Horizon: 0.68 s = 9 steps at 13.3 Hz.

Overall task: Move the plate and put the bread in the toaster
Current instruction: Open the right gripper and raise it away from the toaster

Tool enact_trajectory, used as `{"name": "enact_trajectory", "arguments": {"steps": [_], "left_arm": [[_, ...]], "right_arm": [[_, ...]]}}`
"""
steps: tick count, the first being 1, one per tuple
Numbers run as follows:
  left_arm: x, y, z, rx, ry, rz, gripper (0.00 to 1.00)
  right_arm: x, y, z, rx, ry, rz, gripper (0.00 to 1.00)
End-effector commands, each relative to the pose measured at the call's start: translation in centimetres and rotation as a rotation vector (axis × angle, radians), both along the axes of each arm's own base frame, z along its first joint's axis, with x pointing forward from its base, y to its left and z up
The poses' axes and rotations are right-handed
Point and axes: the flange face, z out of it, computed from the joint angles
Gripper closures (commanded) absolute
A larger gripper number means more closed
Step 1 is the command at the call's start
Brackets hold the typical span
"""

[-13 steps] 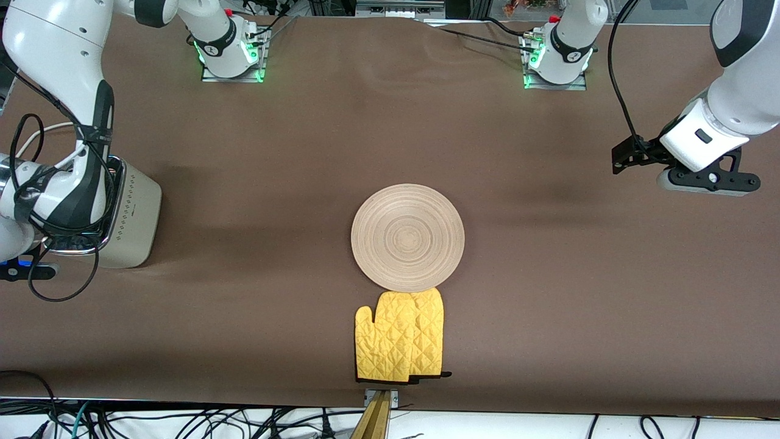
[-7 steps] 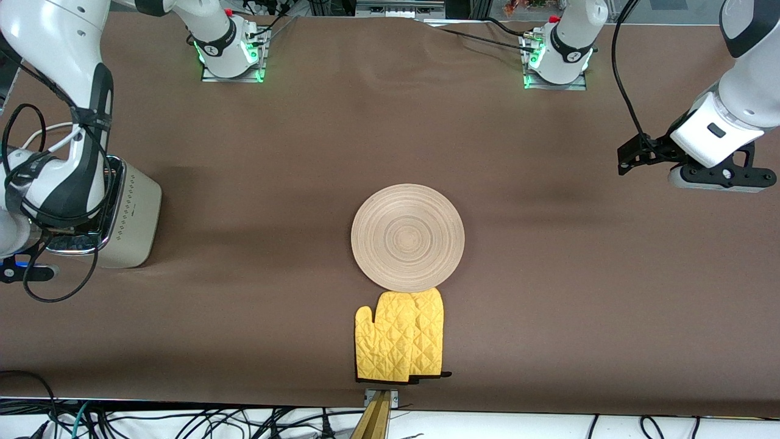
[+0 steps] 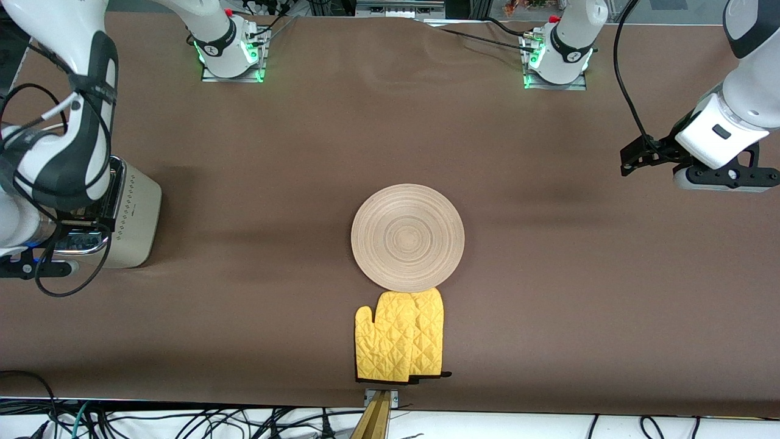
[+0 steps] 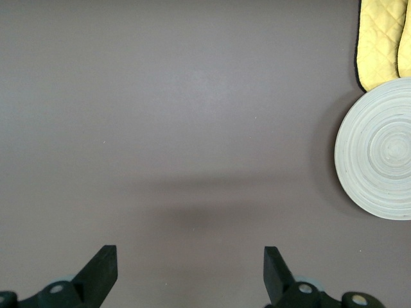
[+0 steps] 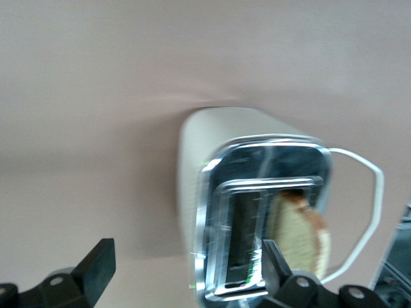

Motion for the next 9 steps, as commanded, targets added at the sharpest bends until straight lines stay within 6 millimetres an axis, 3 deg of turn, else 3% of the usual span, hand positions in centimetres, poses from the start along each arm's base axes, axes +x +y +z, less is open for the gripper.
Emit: {"name": "enact_trajectory", "arguments": {"steps": [1, 3, 6, 9], "left_arm": [[-0.2, -0.1, 0.6, -0.016, 0.004, 0.014, 0.0], [-0.2, -0.4, 0.5, -0.016, 0.007, 0.009, 0.0], [-0.1, -0.4, 0.3, -0.021, 0.009, 0.008, 0.0], [0.0, -0.5, 0.7, -0.023, 0.0, 0.008, 0.0]], "right_arm": [[-1.5, 4.1, 2.6, 0.074, 0.012, 0.04, 0.0], [-2.1, 7.2, 4.5, 0.093, -0.01, 0.09, 0.0], [-2.8, 7.6, 6.1, 0.217, -0.034, 0.136, 0.0], [-3.7, 8.7, 7.6, 0.188, -0.074, 0.231, 0.0]]}}
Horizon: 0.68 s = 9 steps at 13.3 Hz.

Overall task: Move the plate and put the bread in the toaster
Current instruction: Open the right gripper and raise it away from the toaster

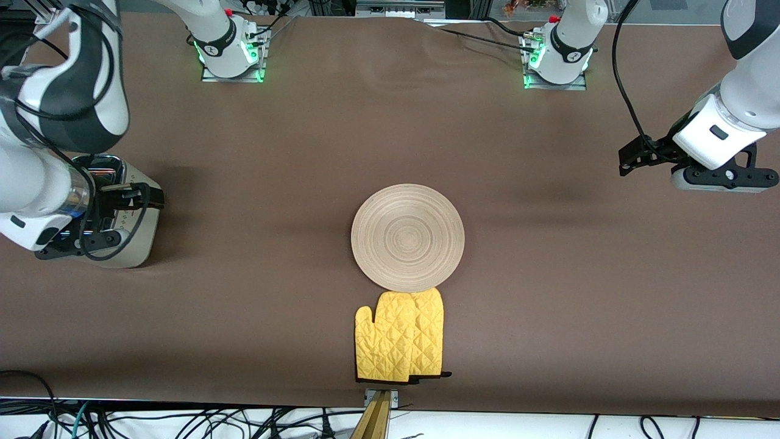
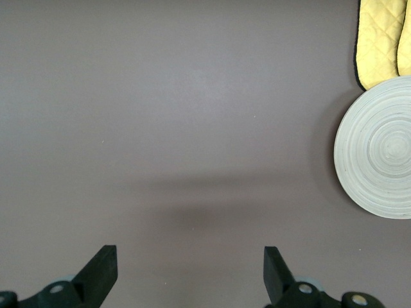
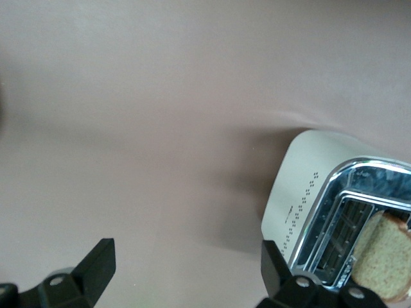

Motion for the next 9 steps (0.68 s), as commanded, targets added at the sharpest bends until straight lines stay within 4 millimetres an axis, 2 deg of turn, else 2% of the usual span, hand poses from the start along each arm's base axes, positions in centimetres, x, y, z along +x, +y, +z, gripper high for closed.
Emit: {"name": "enact_trajectory", "arguments": {"steps": [1, 3, 5, 7, 9], "left_arm": [[0.0, -0.6, 0.9, -0.021, -0.008, 0.004, 0.0], [0.1, -0.9, 0.3, -0.013, 0.003, -0.003, 0.0], [0.8, -1.1, -1.1, -0.009, 0.021, -0.007, 0.0], [0.8, -1.5, -1.1, 0.019, 0.018, -0.02, 0.0], [0.7, -2.1, -0.8, 0.015, 0.012, -0.016, 0.0]], "right_arm": [[-2.3, -0.1, 3.2, 0.0, -0.07, 0.05, 0.0], [-3.4, -1.9, 4.6, 0.022, -0.143, 0.039, 0.0], [-4.7, -3.7, 5.7, 0.047, -0.176, 0.01, 0.0], [-5.7, -2.8, 6.9, 0.049, -0.202, 0.03, 0.0], [-6.3, -3.4, 7.1, 0.046, -0.198, 0.022, 0.0]]}}
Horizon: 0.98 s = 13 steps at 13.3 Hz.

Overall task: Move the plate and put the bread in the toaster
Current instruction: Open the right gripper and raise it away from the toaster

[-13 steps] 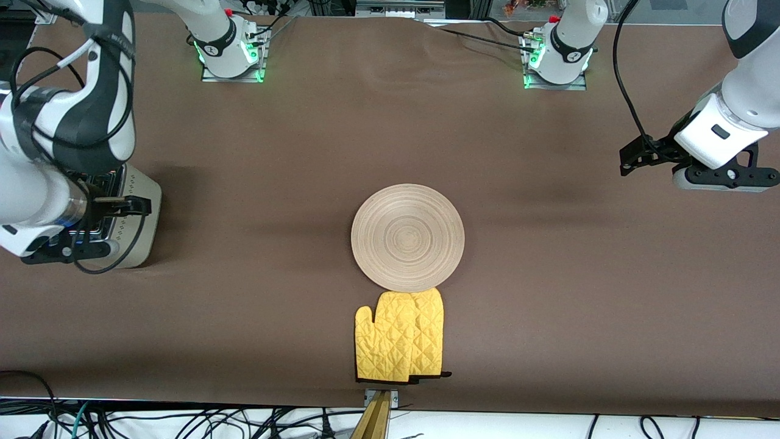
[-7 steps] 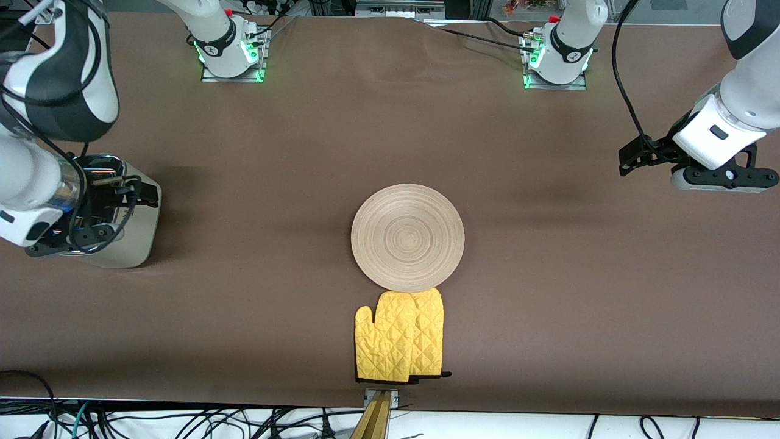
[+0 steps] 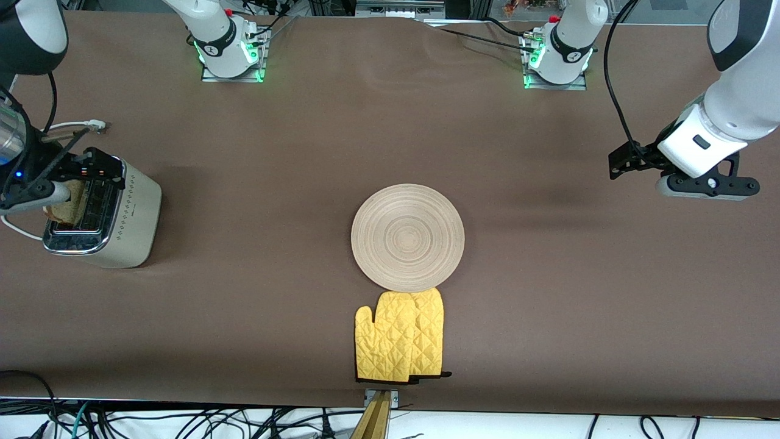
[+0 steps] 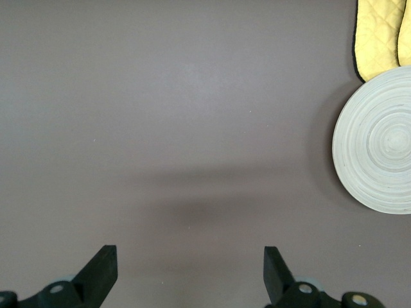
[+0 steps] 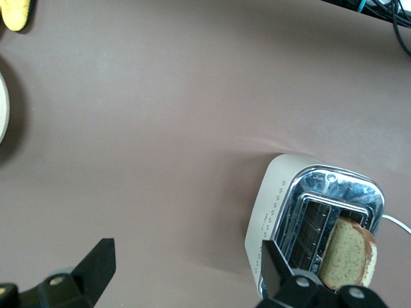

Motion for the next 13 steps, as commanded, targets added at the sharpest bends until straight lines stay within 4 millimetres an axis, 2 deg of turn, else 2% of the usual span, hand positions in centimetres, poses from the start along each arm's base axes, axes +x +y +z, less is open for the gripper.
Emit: {"name": "enact_trajectory", "arguments": {"steps": [1, 3, 4, 5, 6, 11, 13], "left_arm": [[0.2, -0.7, 0.6, 0.009, -0.011, 0.009, 0.0], [0.6, -0.7, 0.3, 0.007, -0.012, 0.017, 0.0], [1.2, -0.5, 2.0, -0.003, -0.054, 0.035, 0.0], [2.0, -0.1, 2.4, -0.013, -0.067, 0.062, 0.0], [2.2, 0.1, 2.5, -0.021, -0.068, 0.089, 0.0], [2.3, -0.5, 2.1, -0.012, -0.057, 0.098, 0.0], [2.3, -0.2, 2.0, -0.008, -0.057, 0.1, 0.0]], "right_arm": [[-1.8, -0.5, 0.2, -0.013, -0.005, -0.012, 0.0], [-2.4, -0.3, 0.1, -0.008, 0.001, -0.105, 0.0], [-2.4, -0.1, 0.0, -0.009, -0.001, -0.115, 0.0], [-2.1, -0.2, -0.5, -0.007, 0.005, -0.112, 0.0], [-1.8, -0.2, -1.0, -0.003, 0.016, -0.112, 0.0], [-1.4, -0.2, -0.7, -0.006, 0.015, -0.112, 0.0], [-1.3, -0.2, -1.1, -0.006, 0.022, -0.112, 0.0]]}}
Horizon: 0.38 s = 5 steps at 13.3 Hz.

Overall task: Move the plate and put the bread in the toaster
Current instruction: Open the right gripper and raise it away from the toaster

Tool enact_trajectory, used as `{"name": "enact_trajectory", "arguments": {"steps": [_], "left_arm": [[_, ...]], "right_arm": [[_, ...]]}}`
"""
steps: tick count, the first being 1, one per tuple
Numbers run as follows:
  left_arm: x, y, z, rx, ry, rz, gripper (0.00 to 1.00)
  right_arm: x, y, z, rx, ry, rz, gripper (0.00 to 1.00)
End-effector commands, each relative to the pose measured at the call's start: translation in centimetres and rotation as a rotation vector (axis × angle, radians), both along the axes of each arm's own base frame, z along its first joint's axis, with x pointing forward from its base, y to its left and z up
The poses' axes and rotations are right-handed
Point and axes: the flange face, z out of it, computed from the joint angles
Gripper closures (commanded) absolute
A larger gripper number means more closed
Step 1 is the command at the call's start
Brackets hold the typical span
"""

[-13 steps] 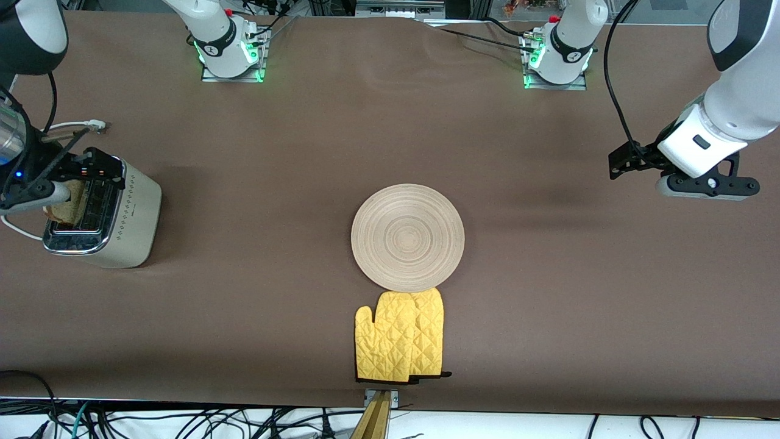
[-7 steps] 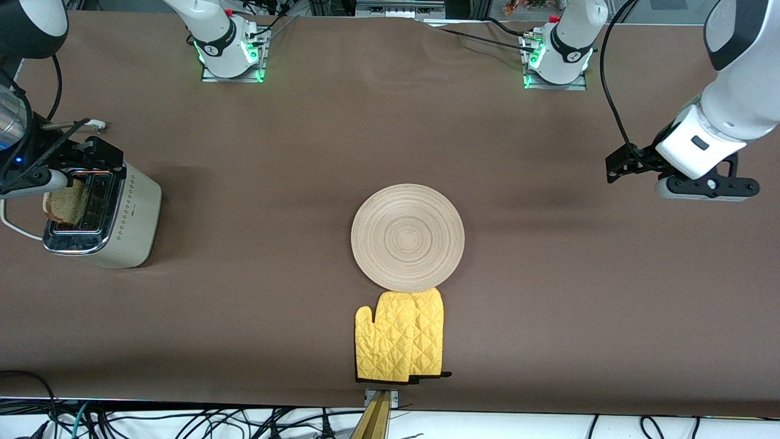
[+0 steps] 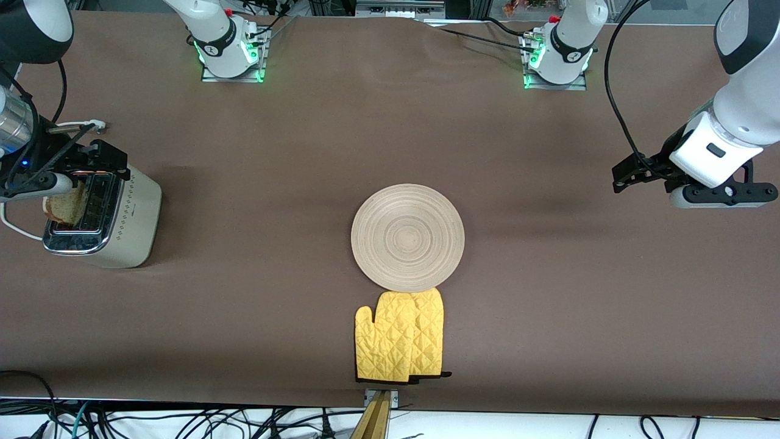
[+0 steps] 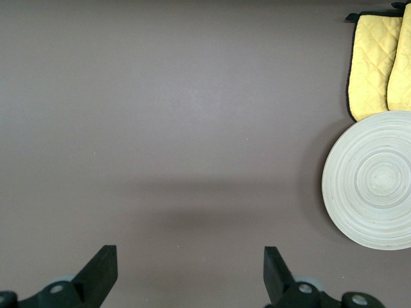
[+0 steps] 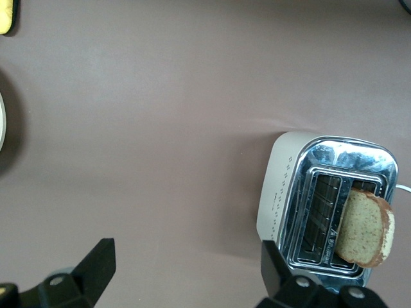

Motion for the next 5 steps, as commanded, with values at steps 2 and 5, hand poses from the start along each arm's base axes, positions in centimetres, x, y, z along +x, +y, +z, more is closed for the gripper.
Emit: {"name": "enact_trajectory", "arguments": {"steps": [2, 5], "left_arm": [[0.29, -0.07, 0.19, 0.005, 0.01, 0.01, 0.0], [0.21, -0.25, 0.02, 0.006, 0.016, 0.007, 0.0]], "right_arm": [[0.06, -0.47, -0.03, -0.008, -0.004, -0.016, 0.0], [0.07, -0.65, 0.04, -0.008, -0.005, -0.019, 0.0]]}}
